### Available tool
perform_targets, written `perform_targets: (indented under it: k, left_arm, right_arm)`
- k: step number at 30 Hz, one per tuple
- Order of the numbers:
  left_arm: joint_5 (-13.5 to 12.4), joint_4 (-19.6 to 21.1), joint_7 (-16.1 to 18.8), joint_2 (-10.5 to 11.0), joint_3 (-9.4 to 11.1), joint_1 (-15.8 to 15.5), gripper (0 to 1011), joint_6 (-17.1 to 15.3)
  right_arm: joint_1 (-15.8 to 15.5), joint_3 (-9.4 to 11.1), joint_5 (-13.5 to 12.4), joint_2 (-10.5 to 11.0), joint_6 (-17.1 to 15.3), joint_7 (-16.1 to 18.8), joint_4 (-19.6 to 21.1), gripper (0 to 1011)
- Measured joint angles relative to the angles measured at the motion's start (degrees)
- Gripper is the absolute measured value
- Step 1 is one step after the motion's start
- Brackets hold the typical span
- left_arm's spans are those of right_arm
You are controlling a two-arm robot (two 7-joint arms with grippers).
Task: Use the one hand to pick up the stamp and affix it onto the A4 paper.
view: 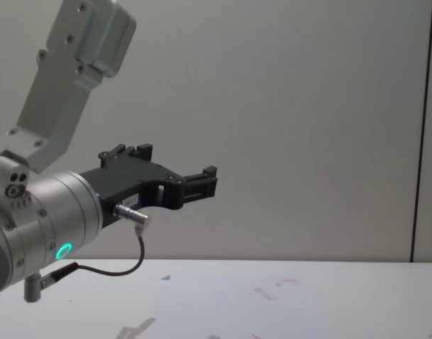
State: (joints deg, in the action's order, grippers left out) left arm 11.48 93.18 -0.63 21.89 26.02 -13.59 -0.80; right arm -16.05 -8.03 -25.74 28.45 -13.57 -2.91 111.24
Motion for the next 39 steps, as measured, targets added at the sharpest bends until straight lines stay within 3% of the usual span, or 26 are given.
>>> perform_targets:
  k: [8,19,39]
  left_arm:
    - [0.0,0.0,0.0,0.0,0.0,0.0,1003,0.0]
    - [0.0,0.0,0.0,0.0,0.0,0.0,1003,0.0]
    - [0.0,0.0,0.0,0.0,0.0,0.0,1003,0.0]
  right_arm:
    - [0.0,0.2,-0.3,0.0,-3.9,-0.6,-0.4,1001]
    - [3.0,-1.1,1.7,-1.8,-8.5,1.8,-3.5,1001]
    - [6.6,-2.6,4.7,-4.5,-11.6,3.6,-7.9,977]
